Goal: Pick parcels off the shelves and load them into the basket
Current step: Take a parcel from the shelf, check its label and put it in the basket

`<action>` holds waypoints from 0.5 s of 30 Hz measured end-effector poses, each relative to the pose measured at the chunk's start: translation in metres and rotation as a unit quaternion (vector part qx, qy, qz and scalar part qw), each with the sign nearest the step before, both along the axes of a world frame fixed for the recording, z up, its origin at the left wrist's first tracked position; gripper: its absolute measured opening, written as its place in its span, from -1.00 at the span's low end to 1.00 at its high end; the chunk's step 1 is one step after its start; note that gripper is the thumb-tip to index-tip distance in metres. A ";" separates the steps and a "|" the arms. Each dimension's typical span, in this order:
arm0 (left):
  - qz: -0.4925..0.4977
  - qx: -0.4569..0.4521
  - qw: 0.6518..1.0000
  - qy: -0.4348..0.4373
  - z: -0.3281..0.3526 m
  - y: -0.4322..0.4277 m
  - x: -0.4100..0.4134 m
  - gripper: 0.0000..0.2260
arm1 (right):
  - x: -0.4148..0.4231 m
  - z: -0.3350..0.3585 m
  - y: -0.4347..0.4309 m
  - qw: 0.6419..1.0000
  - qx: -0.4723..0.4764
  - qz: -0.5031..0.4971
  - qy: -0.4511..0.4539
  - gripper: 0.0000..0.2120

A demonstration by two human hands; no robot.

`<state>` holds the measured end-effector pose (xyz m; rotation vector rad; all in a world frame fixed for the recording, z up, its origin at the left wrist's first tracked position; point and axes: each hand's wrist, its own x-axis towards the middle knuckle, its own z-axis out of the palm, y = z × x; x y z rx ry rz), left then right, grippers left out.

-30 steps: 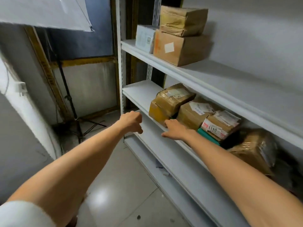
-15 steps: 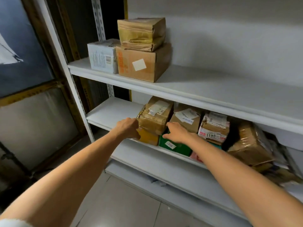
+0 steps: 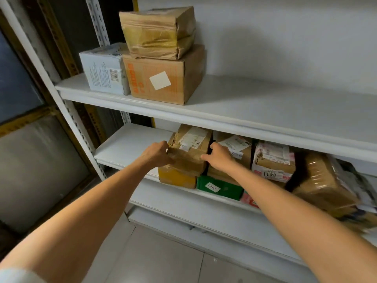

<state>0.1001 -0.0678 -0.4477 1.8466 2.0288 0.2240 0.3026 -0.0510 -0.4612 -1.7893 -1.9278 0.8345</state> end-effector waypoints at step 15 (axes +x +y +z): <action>0.108 -0.051 0.941 -0.316 -0.028 0.049 -0.014 -0.57 | -0.056 -0.031 0.017 0.991 -0.099 -0.077 0.049 -0.26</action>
